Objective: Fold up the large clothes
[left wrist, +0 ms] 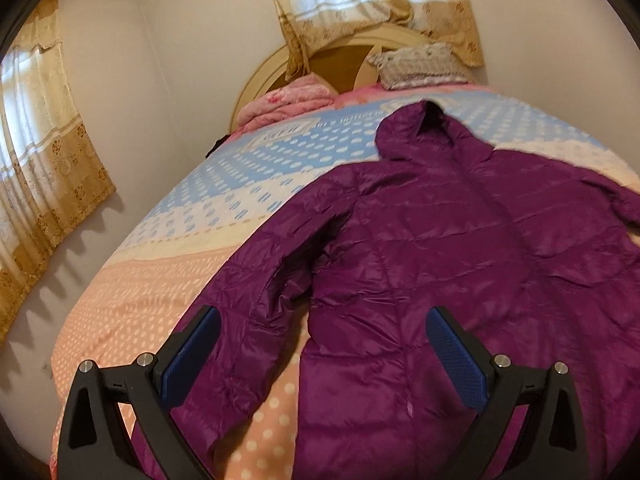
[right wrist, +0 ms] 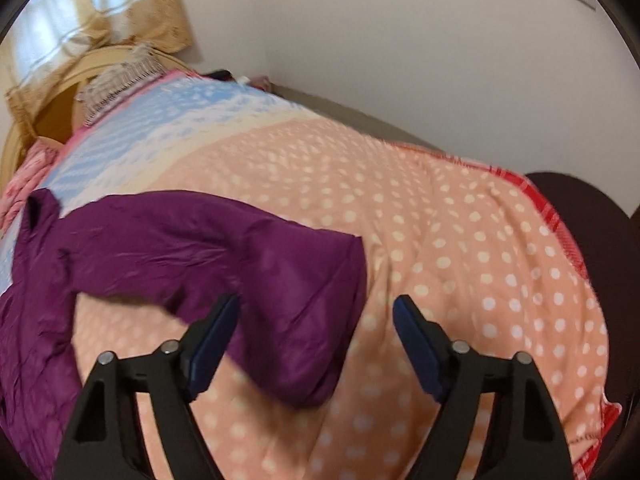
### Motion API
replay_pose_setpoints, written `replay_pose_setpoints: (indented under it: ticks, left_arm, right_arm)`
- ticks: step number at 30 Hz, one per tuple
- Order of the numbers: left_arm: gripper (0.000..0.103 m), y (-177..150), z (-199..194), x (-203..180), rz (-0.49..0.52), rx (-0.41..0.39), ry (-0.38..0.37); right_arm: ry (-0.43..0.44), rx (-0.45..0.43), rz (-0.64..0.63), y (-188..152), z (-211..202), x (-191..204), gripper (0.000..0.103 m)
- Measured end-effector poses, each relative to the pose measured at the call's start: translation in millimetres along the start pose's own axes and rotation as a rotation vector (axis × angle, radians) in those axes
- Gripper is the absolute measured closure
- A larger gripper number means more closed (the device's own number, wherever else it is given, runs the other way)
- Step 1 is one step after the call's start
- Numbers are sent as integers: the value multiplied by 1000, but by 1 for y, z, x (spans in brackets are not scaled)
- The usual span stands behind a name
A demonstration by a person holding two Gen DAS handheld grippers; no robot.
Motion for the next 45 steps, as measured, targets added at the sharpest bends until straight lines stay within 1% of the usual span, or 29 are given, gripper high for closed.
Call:
replay_pose_setpoints:
  ticks: [2, 3, 4, 5, 8, 9, 12, 16, 20, 22, 25, 28, 33, 41, 42, 43, 44, 45]
  left_arm:
    - [1, -1, 17, 5, -4, 23, 22]
    - [1, -3, 24, 7, -5, 37, 27]
    - [1, -4, 30, 8, -5, 46, 30]
    - [1, -4, 35, 8, -5, 54, 31]
    - [1, -1, 48, 11, -3, 68, 36]
    - [1, 1, 51, 13, -5, 70, 36]
    - [1, 9, 54, 18, -12, 62, 32]
    - [1, 21, 58, 27, -17, 54, 32]
    - [1, 28, 63, 39, -34, 53, 34]
    - [1, 29, 64, 44, -41, 54, 34]
    - [1, 29, 65, 48, -43, 53, 32]
    - [1, 28, 66, 52, -40, 50, 25]
    - [1, 24, 66, 63, -40, 47, 34]
    - [1, 16, 72, 82, -86, 54, 47]
    - [1, 15, 72, 82, -87, 56, 47]
    - [1, 14, 72, 82, -88, 57, 45]
    - [1, 14, 72, 81, -87, 60, 42]
    - [1, 14, 71, 80, -85, 62, 42]
  right_arm:
    - [15, 31, -26, -5, 15, 8, 39]
    - [13, 20, -36, -6, 15, 9, 43]
    - [24, -2, -56, -4, 15, 12, 50]
    - [33, -10, -81, -4, 13, 16, 68]
    - [29, -38, -105, 5, 8, 19, 82]
    - [24, -52, -116, 7, 5, 20, 85]
    - [25, -96, -134, 24, -9, 31, 87]
    - [55, -150, -163, 46, -27, 64, 88]
    - [102, -211, -228, 59, -54, 116, 88]
    - [131, -250, -287, 58, -71, 151, 88]
    - [177, -286, -366, 48, -88, 201, 88]
    - [234, -313, -456, 30, -104, 258, 88]
    - [303, -337, -582, -9, -118, 330, 88]
    - [384, -324, -716, -78, -115, 409, 89]
    - [398, -317, -731, -88, -115, 416, 88]
    - [425, -292, -759, -102, -109, 426, 88]
    - [438, -277, -775, -110, -109, 432, 86]
    - [450, -271, -785, -120, -110, 436, 80]
Point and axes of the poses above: each gripper's, at about its wrist camera, not at the fingertips, and z roughly the way its jaws point, x to its left, y to its top, the point moved 10 cm from there along z, roughly the way its jaws point, and after that the axes turned 10 degrees about -y, right-handed, at the moved point
